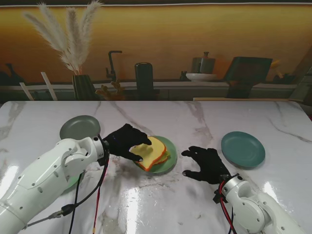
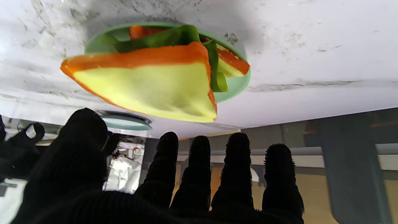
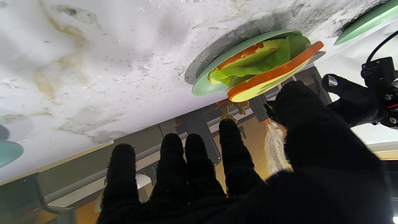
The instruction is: Prepare sandwich (Bread, lettuce, and egg)
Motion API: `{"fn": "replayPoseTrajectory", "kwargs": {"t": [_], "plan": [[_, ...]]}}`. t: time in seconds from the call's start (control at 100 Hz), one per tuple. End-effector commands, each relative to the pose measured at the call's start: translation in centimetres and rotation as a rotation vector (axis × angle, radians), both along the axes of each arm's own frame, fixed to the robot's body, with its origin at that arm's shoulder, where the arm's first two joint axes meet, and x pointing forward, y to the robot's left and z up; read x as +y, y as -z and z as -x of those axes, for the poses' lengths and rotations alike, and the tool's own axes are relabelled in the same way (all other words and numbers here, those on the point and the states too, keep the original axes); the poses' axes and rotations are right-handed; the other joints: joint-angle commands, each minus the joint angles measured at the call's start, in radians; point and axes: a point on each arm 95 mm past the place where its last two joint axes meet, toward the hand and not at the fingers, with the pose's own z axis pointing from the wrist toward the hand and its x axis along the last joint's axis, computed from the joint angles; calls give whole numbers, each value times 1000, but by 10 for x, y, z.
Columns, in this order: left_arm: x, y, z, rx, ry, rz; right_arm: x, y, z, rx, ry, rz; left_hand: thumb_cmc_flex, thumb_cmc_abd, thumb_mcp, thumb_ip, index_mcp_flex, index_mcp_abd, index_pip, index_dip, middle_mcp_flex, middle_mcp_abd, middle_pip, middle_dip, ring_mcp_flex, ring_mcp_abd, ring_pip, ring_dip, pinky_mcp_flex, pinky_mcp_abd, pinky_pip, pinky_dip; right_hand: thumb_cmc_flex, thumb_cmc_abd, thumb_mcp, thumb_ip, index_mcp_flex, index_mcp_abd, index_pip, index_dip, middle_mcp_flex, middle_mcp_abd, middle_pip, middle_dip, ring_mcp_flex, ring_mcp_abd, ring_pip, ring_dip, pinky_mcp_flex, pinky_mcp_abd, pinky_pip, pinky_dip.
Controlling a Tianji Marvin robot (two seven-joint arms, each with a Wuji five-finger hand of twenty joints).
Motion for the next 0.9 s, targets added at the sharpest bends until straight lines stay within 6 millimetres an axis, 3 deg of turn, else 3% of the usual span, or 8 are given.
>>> {"fn": "replayPoseTrajectory", "kwargs": {"t": [0.0, 0.27, 0.39, 0.51, 0.75, 0.89], "plan": [[-1, -3, 4, -4, -20, 30, 6, -1, 0, -9, -1, -21, -22, 32, -20, -46, 2, 12, -8, -3, -24, 18, -19, -20, -25, 11, -28, -26, 0, 26, -24, -19, 6, 28, -14, -15, -1, -21, 1, 3, -5, -12, 11, 9, -41, -18, -1, 5, -10, 0, 9, -11], [8, -15, 21, 94, -209, 219, 6, -3, -2, -32, 2, -26, -6, 27, -25, -47, -8, 17, -49, -38, -27, 45, -82, -124, -29, 30, -105, -143, 1, 21, -81, -164, 3, 29, -14, -16, -9, -18, -3, 1, -4, -14, 12, 9, -35, -19, 0, 5, -8, -2, 18, -9], [15, -17, 32, 152, -299, 322, 6, -5, -4, -44, 7, -29, 5, 18, -20, -43, 0, 25, -85, -74, -25, 59, -106, -166, -41, 37, -140, -196, -1, -4, -128, -251, -2, 26, -14, -16, -12, -21, -4, 0, -4, -14, 10, 8, -31, -20, 1, 6, 1, -4, 34, -4], [25, -15, 45, 204, -376, 407, 4, -8, -7, -64, 8, -31, 13, 6, -10, -36, 4, 28, -104, -94, -20, 79, -122, -199, -47, 51, -161, -233, 3, -30, -160, -299, -13, 19, -12, -17, -16, -23, -6, -1, 0, -18, 9, 7, -21, -21, 0, 5, 5, -7, 60, 3], [51, -8, 67, 226, -474, 503, -2, -15, -11, -111, 23, -37, 13, 3, -6, -34, -1, 30, -124, -113, -29, 76, -125, -219, -62, 47, -169, -258, 3, -47, -210, -336, -55, -10, 21, -25, -7, 0, -28, -25, 59, 4, -59, -20, 44, 2, -20, -11, 62, -15, 145, -42], [65, 0, 76, 221, -504, 511, -5, -18, -11, -126, 26, -43, 20, -3, -1, -34, -2, 28, -89, -97, -26, 83, -99, -207, -55, 59, -144, -253, 6, -22, -186, -328, -74, -15, 26, -27, -6, 16, -31, -30, 67, 2, -71, -24, 56, 2, -32, -20, 77, -18, 157, -54]]}}
